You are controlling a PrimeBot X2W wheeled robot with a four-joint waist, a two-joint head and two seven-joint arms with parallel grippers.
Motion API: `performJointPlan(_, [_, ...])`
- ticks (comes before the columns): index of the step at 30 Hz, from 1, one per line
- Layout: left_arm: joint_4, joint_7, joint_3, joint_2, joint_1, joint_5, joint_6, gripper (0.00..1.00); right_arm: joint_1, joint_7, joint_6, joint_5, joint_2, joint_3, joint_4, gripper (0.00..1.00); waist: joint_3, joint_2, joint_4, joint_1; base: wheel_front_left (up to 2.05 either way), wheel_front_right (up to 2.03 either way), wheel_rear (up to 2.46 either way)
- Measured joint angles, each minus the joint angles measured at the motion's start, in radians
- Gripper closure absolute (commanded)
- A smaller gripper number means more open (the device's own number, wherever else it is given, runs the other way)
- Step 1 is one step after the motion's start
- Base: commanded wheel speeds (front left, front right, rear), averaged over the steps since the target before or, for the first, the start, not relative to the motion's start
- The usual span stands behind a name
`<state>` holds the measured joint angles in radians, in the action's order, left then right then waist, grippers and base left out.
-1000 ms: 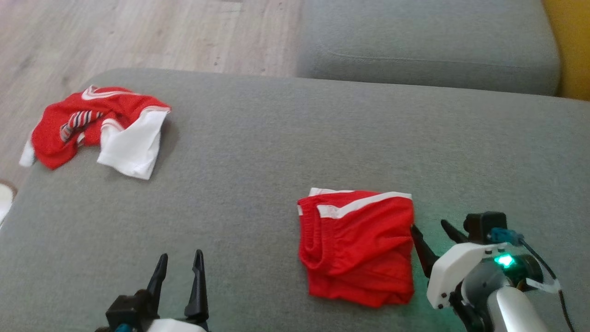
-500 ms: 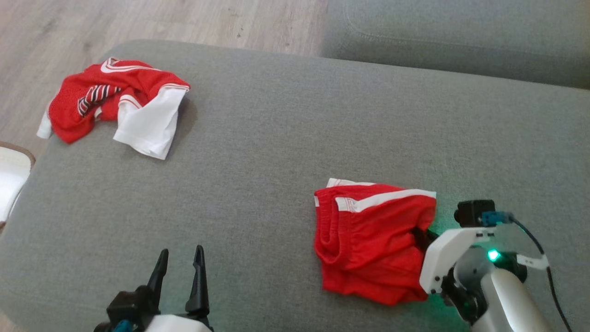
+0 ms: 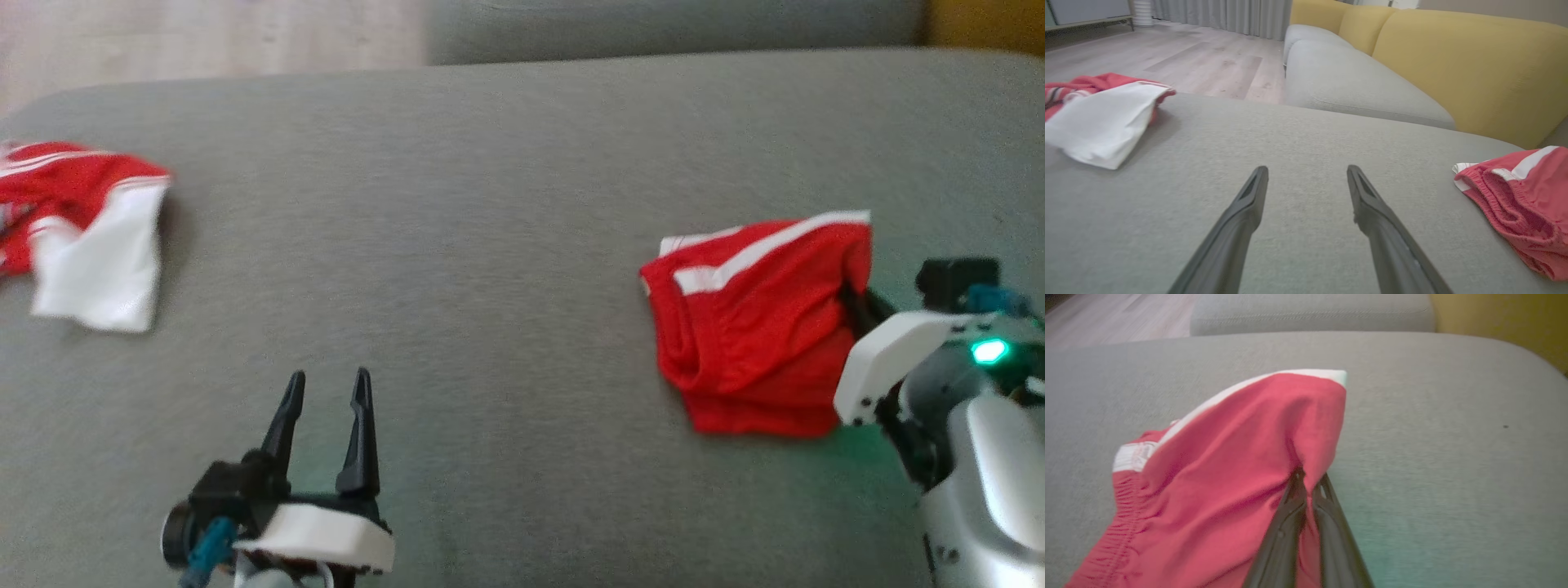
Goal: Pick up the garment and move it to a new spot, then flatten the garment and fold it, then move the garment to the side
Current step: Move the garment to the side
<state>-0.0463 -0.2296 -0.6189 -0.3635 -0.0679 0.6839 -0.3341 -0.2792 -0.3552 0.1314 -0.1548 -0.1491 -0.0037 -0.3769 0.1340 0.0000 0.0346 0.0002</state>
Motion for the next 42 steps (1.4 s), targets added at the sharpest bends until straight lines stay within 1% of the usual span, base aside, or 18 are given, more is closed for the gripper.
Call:
performJointPlan(5, [0.021,0.020,-0.002,-0.010,-0.056,-0.024,0.005,0.00,-0.034,-0.001,0.000,0.001,-0.012,-0.025,0.063,1.00,0.044,0.0000,-0.115,0.0000,0.00,0.00,0.00])
performJointPlan(6, [0.028,0.035,-0.005,-0.019,-0.081,-0.036,0.007,0.00,-0.051,-0.001,0.000,0.001,-0.012,-0.036,0.073,1.00,0.064,0.0000,-0.163,0.0000,0.00,0.00,0.00])
performJointPlan(9, [0.047,0.060,-0.014,-0.034,-0.117,-0.053,0.007,0.00,-0.079,0.000,0.000,0.001,-0.010,-0.040,0.077,1.00,0.097,0.0000,-0.230,0.0000,0.00,0.00,0.00])
performJointPlan(13, [0.067,0.093,-0.030,-0.041,-0.151,-0.071,0.004,0.00,-0.111,0.018,0.000,0.001,0.008,-0.039,0.072,1.00,0.144,0.0000,-0.303,0.0001,0.00,0.00,0.00])
performJointPlan(17, [0.084,0.114,-0.032,-0.055,-0.162,-0.078,0.000,0.00,-0.156,0.034,0.000,0.012,0.013,-0.038,0.040,1.00,0.192,0.0000,-0.346,0.0001,0.00,0.00,0.00])
performJointPlan(20, [0.088,0.125,-0.036,-0.063,-0.169,-0.078,-0.001,0.00,-0.213,0.038,0.000,0.012,0.007,-0.024,-0.006,1.00,0.219,0.0000,-0.355,0.0001,0.00,0.00,0.00])
performJointPlan(22, [0.093,0.133,-0.037,-0.066,-0.177,-0.086,-0.006,0.00,-0.262,0.038,0.000,0.017,-0.012,-0.011,-0.044,1.00,0.228,0.0000,-0.346,0.0001,0.00,0.00,0.00])
performJointPlan(26, [0.123,0.141,-0.037,-0.072,-0.179,-0.092,-0.018,0.00,-0.379,0.029,0.000,0.016,-0.073,-0.012,-0.122,1.00,0.244,0.0000,-0.312,-0.0001,0.00,0.00,0.00])
performJointPlan(27, [0.123,0.141,-0.037,-0.072,-0.179,-0.092,-0.018,0.00,-0.379,0.029,0.000,0.016,-0.073,-0.012,-0.122,1.00,0.244,0.0000,-0.312,-0.0001,0.00,0.00,0.00])
performJointPlan(33, [0.152,0.151,-0.035,-0.091,-0.187,-0.104,-0.030,0.00,-0.488,0.029,0.000,0.023,-0.184,-0.049,-0.214,1.00,0.283,0.0000,-0.257,-0.0001,0.00,0.00,0.00])
performJointPlan(37, [0.161,0.151,-0.033,-0.096,-0.191,-0.104,-0.036,0.00,-0.526,0.035,0.000,0.048,-0.227,-0.088,-0.252,1.00,0.310,0.0000,-0.229,0.0000,0.00,0.00,0.00])
performJointPlan(38, [0.163,0.151,-0.033,-0.096,-0.191,-0.104,-0.036,0.00,-0.532,0.048,0.000,0.062,-0.237,-0.096,-0.259,0.79,0.315,0.0000,-0.224,0.0000,0.00,0.00,0.00])
performJointPlan(39, [0.164,0.151,-0.033,-0.096,-0.191,-0.104,-0.036,0.00,-0.537,0.058,0.000,0.072,-0.244,-0.104,-0.264,0.44,0.320,0.0000,-0.219,-0.0001,0.00,0.00,0.00])
performJointPlan(40, [0.165,0.151,-0.033,-0.096,-0.191,-0.104,-0.037,0.00,-0.542,0.069,0.000,0.081,-0.245,-0.117,-0.270,0.00,0.324,0.0000,-0.215,-0.0001,0.00,0.00,0.00])
performJointPlan(42, [0.165,0.151,-0.033,-0.096,-0.191,-0.104,-0.037,0.00,-0.551,0.098,0.000,0.088,-0.242,-0.137,-0.280,0.00,0.330,0.0000,-0.210,0.0000,0.00,0.00,0.00])
